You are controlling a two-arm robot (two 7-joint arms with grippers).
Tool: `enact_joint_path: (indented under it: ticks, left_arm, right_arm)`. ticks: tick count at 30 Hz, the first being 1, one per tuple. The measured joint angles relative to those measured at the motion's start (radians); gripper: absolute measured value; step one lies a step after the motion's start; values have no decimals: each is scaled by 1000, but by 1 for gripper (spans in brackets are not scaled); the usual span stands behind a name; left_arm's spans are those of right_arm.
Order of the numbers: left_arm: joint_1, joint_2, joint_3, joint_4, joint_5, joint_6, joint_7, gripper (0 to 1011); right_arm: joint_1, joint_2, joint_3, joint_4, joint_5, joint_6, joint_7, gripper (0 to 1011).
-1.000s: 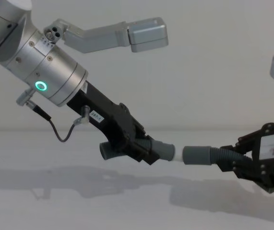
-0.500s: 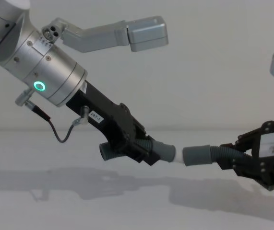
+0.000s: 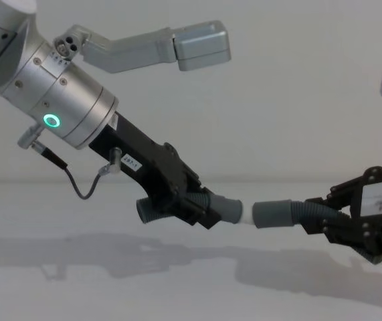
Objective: Use both hands to pick up one end of the pipe from the table, align the ends, and insert them.
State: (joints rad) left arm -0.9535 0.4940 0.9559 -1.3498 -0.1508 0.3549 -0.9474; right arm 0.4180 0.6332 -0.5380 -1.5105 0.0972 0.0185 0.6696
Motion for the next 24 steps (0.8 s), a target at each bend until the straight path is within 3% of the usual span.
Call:
enact_joint_path:
  ticks: [24]
  left_arm:
    - [8, 2, -10, -4, 2, 7, 12, 360]
  right_arm:
    - [4, 3, 0, 3, 21, -2, 14, 239]
